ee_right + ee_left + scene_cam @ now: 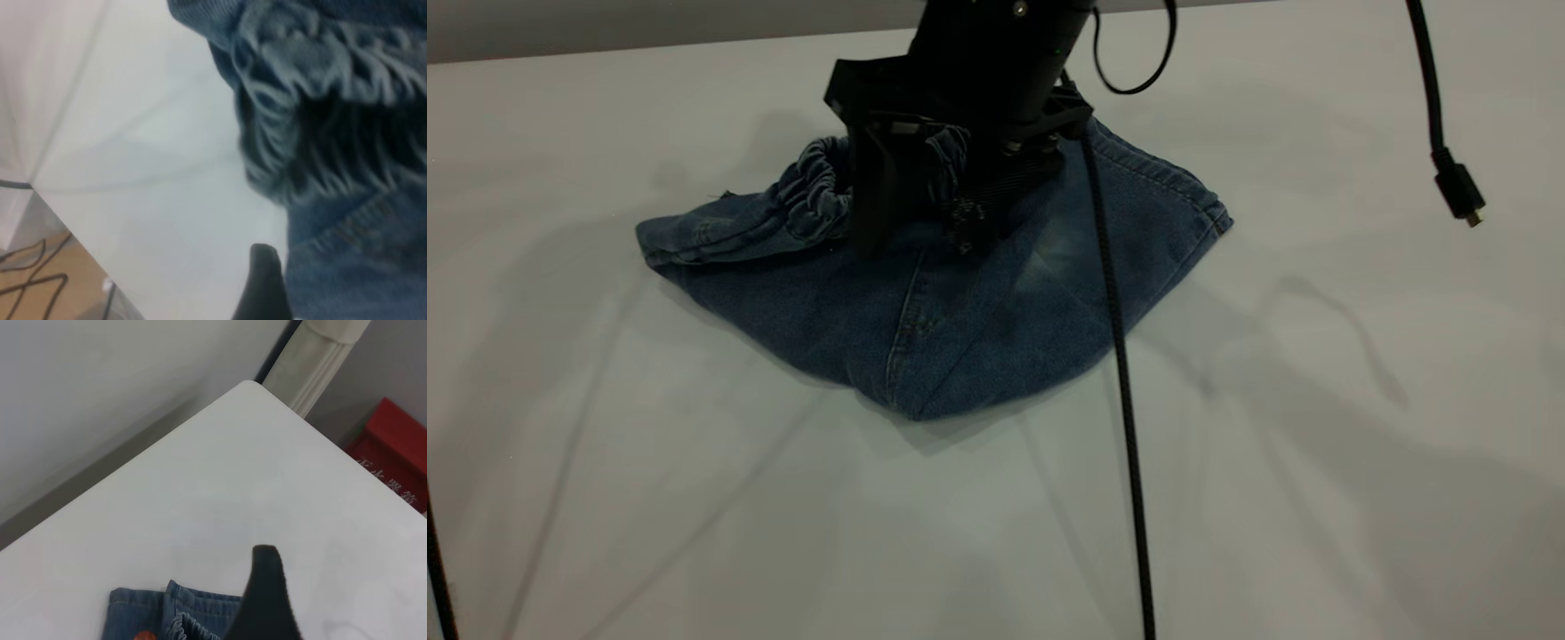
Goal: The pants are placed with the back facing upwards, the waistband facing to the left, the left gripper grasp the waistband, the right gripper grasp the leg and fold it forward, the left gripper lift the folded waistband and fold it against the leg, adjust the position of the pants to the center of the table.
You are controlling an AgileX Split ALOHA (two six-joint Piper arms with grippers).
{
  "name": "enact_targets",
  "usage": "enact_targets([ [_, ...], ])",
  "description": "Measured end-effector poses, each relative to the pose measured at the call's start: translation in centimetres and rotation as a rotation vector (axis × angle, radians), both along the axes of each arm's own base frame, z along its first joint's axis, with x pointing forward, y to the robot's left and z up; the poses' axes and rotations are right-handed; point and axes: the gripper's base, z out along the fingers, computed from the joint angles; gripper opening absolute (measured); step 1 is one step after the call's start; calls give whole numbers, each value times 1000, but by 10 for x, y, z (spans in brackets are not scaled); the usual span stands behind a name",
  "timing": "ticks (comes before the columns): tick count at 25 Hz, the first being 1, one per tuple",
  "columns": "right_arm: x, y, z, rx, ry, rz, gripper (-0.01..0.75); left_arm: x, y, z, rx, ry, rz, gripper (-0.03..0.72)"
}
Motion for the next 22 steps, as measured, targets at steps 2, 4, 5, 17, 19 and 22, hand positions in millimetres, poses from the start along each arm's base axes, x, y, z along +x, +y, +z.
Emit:
enact_targets([
  [2,4,5,-2,40,-12,-9,479,0,0,0,0,0,0,529],
  [4,7,10,-6,71,-6,-10,479,0,0,0,0,1,-1,529],
  [5,10,13,-8,86,-4,-13,479,0,0,0,0,2,-2,529],
  [17,63,36,20,205,-316,-134,479,-2,-1,-1,4,12,-19,529],
  [19,67,35,20,203,-344,-156,479,-2,-1,-1,4,12,-20,529],
  [22,66,33,18,161,-363,-120,479,-2,-1,-1,4,16,-22,527],
])
